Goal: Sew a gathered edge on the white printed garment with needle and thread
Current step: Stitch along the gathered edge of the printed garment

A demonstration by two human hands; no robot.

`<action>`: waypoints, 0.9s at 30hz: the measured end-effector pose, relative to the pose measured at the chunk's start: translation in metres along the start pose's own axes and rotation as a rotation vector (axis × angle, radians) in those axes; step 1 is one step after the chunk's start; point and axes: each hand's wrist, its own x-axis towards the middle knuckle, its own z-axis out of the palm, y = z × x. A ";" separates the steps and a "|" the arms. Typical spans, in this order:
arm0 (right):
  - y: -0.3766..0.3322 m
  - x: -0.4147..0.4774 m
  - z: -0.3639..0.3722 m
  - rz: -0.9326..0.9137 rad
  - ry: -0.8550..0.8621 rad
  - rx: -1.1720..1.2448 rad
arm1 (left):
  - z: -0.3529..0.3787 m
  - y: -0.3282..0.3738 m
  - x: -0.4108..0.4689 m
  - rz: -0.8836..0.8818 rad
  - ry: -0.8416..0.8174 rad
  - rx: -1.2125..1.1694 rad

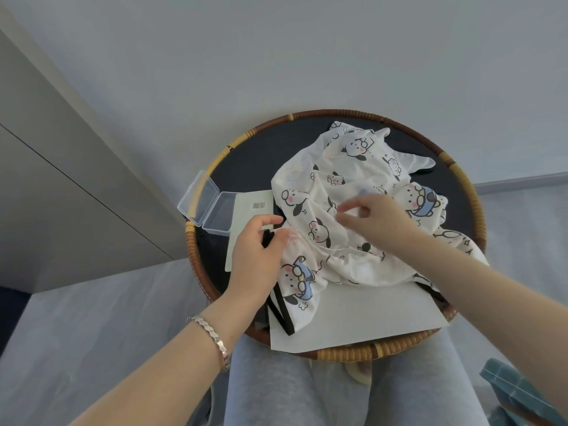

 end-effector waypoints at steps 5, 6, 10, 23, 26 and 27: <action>-0.023 -0.013 0.023 -0.049 -0.150 0.182 | -0.001 0.004 -0.004 0.061 -0.035 0.004; -0.024 -0.013 0.026 -0.042 -0.156 0.200 | -0.001 0.005 -0.005 0.071 -0.040 0.007; -0.020 -0.013 0.026 0.004 -0.149 0.273 | -0.002 0.004 -0.006 0.102 -0.048 0.025; 0.020 0.004 0.001 0.058 0.149 -0.516 | -0.003 0.001 -0.007 0.081 -0.010 -0.004; -0.005 -0.011 0.010 -0.081 -0.013 -0.154 | -0.002 0.002 -0.008 0.078 -0.027 -0.034; -0.011 -0.013 0.014 -0.119 -0.066 -0.097 | -0.001 0.002 -0.008 0.082 -0.034 -0.043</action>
